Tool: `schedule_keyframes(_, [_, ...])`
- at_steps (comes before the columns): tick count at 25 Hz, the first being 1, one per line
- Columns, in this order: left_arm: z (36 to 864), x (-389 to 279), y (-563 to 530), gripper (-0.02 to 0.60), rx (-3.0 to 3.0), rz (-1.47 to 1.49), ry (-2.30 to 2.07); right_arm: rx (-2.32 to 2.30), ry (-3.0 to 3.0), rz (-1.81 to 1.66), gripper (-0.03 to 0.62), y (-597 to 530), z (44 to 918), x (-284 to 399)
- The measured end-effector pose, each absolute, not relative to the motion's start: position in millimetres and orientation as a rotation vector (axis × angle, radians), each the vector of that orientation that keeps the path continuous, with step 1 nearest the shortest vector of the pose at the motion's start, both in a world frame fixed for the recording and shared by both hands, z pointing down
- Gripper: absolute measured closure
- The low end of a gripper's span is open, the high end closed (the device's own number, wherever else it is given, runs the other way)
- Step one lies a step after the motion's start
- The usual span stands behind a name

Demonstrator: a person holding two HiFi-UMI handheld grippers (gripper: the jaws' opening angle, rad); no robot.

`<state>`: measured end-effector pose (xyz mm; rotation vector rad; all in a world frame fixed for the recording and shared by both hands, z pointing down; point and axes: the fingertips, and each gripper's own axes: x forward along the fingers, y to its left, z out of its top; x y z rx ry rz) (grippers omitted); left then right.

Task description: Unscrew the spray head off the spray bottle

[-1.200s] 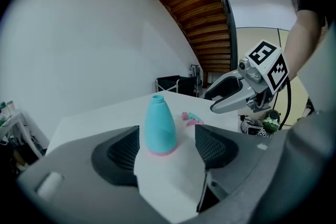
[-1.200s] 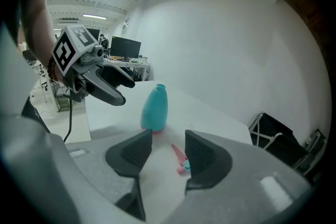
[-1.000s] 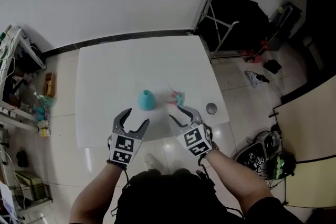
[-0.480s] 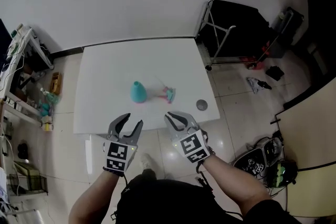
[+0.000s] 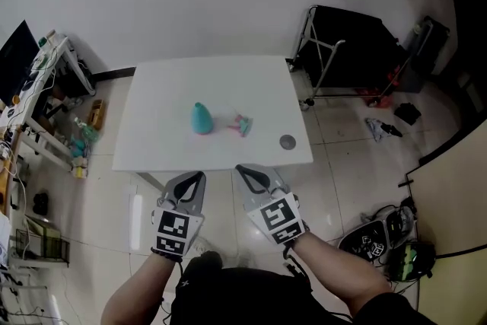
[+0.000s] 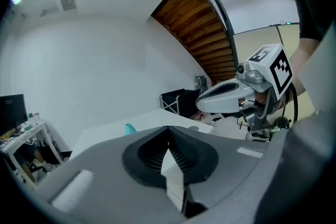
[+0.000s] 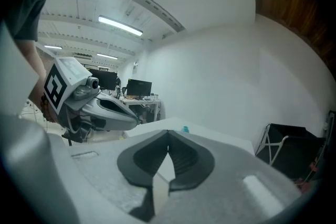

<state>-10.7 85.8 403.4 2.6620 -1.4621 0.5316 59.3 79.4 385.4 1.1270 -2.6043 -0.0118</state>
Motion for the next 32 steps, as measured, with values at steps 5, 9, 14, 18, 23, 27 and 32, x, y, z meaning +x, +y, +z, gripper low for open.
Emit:
schedule_keyframes(5, [392, -8, 107, 0.565, 2.664, 0.53, -1.447, 1.168, -2.636, 0.071, 0.6, 100, 374, 61])
schedule_keyframes(9, [388, -9, 116, 0.565, 2.666, 0.52, -1.413, 1.188, -2.648, 0.103, 0.6, 112, 366, 56])
schedule_keyframes(14, [379, -15, 125, 0.565, 2.692, 0.493, -1.362, 1.215, -2.653, 0.107, 0.6, 122, 354, 41])
schedule_keyframes(18, [374, -22, 129, 0.565, 2.704, 0.472, -1.345, 1.225, -2.645, 0.113, 0.6, 129, 353, 30])
schedule_keyframes(23, [365, -31, 129, 0.565, 2.713, 0.43, -1.333, 1.235, -2.635, 0.111, 0.6, 130, 351, 19])
schedule_keyframes(27, [362, -35, 131, 0.565, 2.721, 0.419, -1.328, 1.241, -2.63, 0.105, 0.601, 133, 350, 14])
schedule_keyframes(32, [361, -38, 133, 0.565, 2.727, 0.416, -1.329, 1.247, -2.627, 0.098, 0.602, 135, 349, 12])
